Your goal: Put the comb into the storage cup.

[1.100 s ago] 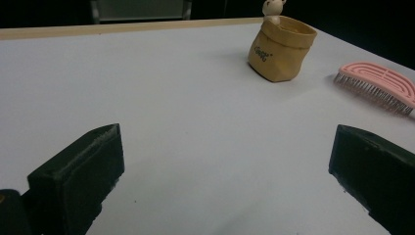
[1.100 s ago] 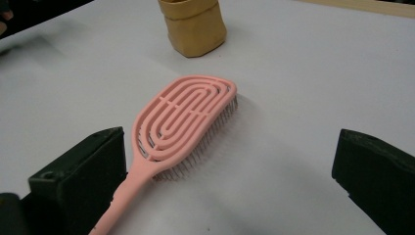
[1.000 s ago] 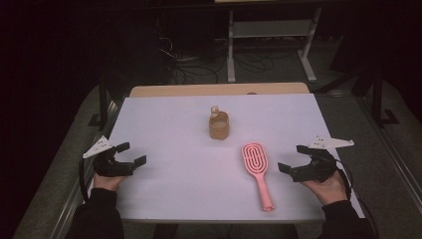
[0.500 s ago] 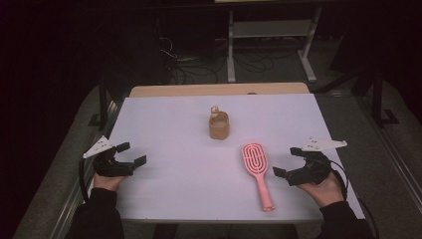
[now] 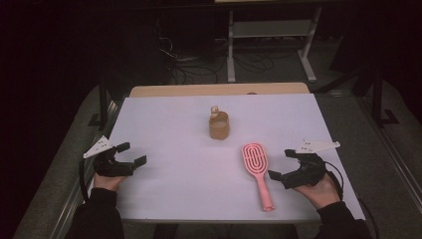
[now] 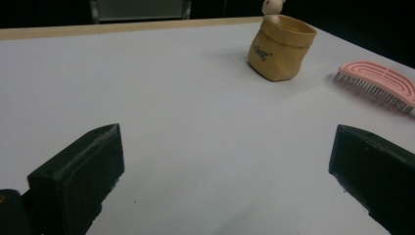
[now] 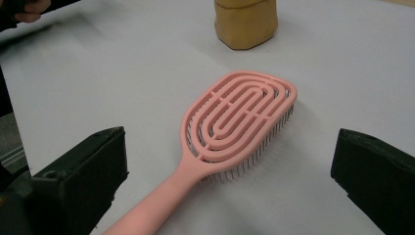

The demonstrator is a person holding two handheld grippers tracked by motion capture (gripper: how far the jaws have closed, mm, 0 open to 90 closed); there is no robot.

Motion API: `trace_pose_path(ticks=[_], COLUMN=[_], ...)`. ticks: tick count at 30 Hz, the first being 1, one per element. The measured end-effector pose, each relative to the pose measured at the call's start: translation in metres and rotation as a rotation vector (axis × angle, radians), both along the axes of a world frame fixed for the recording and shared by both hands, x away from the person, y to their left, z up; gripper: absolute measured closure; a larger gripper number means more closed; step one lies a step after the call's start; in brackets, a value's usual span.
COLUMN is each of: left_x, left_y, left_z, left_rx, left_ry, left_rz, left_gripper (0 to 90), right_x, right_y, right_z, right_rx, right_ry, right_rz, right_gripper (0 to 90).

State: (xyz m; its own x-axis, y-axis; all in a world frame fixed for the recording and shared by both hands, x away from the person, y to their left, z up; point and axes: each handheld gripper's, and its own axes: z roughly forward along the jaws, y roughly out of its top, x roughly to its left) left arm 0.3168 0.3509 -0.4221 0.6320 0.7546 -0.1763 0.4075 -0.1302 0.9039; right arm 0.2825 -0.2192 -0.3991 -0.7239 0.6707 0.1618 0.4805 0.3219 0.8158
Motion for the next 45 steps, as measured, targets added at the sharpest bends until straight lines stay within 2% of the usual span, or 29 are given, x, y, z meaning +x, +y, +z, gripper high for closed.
trace_pose_path(ticks=[11, 16, 32, 45], left_x=[0.000, 0.000, 0.000, 0.000], left_y=[0.000, 0.000, 0.000, -0.001], left_z=[0.000, 0.000, 0.000, 0.000], left_rx=[0.001, 0.002, 0.003, 0.004], left_ry=[0.001, 0.002, 0.002, 0.002], left_rz=[0.000, -0.001, -0.001, -0.002], left_gripper=[0.0, 0.0, 0.0, 0.0], right_x=[-0.001, -0.002, -0.004, -0.006], right_y=[0.004, 0.008, 0.020, 0.026], right_z=[0.000, 0.000, -0.002, -0.002], right_rx=[-0.006, -0.009, -0.032, -0.047], right_ry=[0.003, 0.009, 0.024, 0.038], right_rz=[0.016, 0.045, 0.087, 0.145], right_gripper=[0.0, 2.4, 4.0, 13.6])
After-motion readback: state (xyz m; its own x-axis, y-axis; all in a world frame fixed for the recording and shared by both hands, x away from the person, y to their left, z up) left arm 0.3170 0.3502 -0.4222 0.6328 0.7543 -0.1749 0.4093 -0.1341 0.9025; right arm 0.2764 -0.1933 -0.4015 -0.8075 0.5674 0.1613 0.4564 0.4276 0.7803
